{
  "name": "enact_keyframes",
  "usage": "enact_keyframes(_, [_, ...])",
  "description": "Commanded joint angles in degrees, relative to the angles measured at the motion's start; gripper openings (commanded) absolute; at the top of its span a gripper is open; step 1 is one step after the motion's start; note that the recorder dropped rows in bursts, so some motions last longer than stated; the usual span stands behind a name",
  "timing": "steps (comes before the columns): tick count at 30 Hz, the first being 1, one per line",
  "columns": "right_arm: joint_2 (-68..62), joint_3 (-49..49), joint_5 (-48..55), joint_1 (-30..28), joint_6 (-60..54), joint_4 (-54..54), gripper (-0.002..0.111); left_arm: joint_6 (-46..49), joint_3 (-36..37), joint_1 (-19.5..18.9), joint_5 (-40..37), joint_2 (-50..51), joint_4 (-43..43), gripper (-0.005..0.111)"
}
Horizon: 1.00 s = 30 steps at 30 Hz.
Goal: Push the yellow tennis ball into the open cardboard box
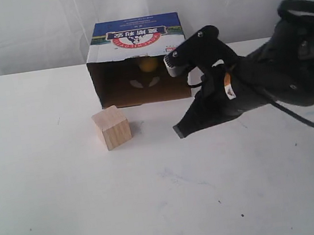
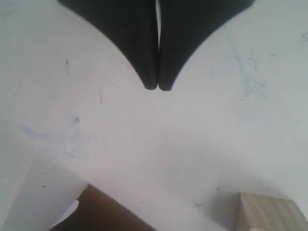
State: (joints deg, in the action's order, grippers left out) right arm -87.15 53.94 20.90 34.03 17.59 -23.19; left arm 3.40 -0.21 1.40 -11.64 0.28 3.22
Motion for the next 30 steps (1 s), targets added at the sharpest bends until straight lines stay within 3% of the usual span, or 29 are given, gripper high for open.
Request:
enact_keyframes(1, [6.42, -7.36, -7.98, 0.19, 2.04, 0.84, 0.000, -0.43, 0.21, -0.16, 0.08, -0.28, 0.24, 0.000])
enact_keyframes(6, [10.20, -12.49, -11.47, 0.19, 2.04, 5.75, 0.000, -0.43, 0.21, -0.16, 0.08, -0.28, 0.24, 0.000])
enact_keyframes(12, [11.76, -22.28, -32.21, 0.19, 2.04, 12.44, 0.000, -0.43, 0.21, -0.16, 0.08, -0.28, 0.24, 0.000])
enact_keyframes(24, [22.71, -27.45, -29.59, 0.08, 2.04, 14.84, 0.000, -0.43, 0.21, -0.16, 0.08, -0.28, 0.24, 0.000])
enact_keyframes(30, [30.47, -29.05, -27.04, -3.77, 2.04, 14.60, 0.000, -0.43, 0.21, -0.16, 0.08, -0.28, 0.24, 0.000])
